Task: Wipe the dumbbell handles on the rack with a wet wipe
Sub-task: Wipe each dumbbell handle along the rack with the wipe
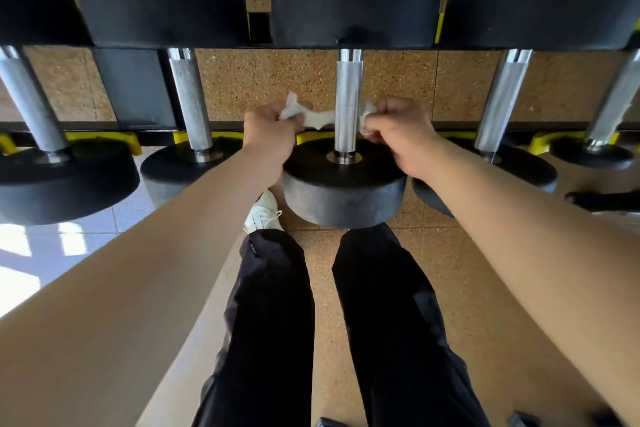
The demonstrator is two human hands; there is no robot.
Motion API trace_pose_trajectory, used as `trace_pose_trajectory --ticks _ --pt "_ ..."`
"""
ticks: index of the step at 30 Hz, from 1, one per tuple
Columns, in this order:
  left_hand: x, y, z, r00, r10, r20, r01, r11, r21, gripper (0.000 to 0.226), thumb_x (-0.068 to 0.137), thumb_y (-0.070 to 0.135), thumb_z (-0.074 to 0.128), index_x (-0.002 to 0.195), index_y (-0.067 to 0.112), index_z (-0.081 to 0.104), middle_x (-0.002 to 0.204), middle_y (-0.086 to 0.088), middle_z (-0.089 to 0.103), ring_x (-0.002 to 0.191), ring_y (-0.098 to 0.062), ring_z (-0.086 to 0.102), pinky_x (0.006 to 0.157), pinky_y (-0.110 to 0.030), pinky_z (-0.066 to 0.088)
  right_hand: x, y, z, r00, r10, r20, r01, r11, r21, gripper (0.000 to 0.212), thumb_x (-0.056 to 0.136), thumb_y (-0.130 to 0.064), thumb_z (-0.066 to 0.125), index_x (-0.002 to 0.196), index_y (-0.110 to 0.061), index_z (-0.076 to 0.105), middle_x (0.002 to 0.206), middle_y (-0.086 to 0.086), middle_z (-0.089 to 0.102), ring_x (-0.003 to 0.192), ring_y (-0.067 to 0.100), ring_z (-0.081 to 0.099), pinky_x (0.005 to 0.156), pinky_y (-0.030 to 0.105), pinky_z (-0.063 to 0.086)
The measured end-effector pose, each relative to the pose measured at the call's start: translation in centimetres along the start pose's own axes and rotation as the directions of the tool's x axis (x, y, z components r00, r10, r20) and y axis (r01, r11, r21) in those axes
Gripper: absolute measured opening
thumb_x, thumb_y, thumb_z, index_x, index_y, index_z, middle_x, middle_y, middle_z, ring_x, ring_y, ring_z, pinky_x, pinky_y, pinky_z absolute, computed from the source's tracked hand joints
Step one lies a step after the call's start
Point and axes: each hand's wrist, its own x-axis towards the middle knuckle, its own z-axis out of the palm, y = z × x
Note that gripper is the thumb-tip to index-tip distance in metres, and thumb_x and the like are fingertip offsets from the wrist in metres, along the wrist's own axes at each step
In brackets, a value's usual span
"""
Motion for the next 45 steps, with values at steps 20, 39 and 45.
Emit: trace_pose_trajectory --ticks 20,39,45 --pt "-0.3 -0.2 1.2 0.938 0.079 0.337 -0.298 0.678 0.672 0.013 0.096 0.022 0.064 0.085 0.027 0.067 0.095 -0.007 0.072 0.092 -0.026 0.066 0.072 -0.034 0.051 -3.1 -0.7 -2.5 0.929 -0.161 0.334 0.335 0.747 -0.574 0.023 0.078 -0.014 0.083 0.100 -0.015 0.078 0.094 -0.007 0.073 0.082 0.003 0.064 0.075 0.010 0.046" --pt "-2.6 1.0 -2.5 0.786 0.028 0.618 -0.400 0.785 0.473 0.020 0.093 0.017 0.071 0.087 0.036 0.075 0.100 -0.007 0.072 0.088 -0.018 0.056 0.077 -0.030 0.037 -0.4 1.4 -0.7 0.957 -0.204 0.206 0.290 0.677 -0.676 0.019 0.089 -0.020 0.074 0.106 -0.012 0.077 0.109 0.005 0.073 0.101 0.020 0.066 0.094 0.030 0.049" --pt "-3.8 1.8 -2.7 0.790 0.007 0.613 -0.183 0.957 0.226 0.017 0.086 0.015 0.070 0.091 0.030 0.076 0.109 0.000 0.072 0.108 -0.016 0.061 0.096 -0.030 0.040 -1.4 1.4 -1.9 0.966 -0.214 0.147 0.260 0.764 -0.591 0.014 0.091 -0.014 0.068 0.101 -0.016 0.078 0.100 -0.004 0.071 0.097 0.011 0.063 0.091 0.022 0.049"
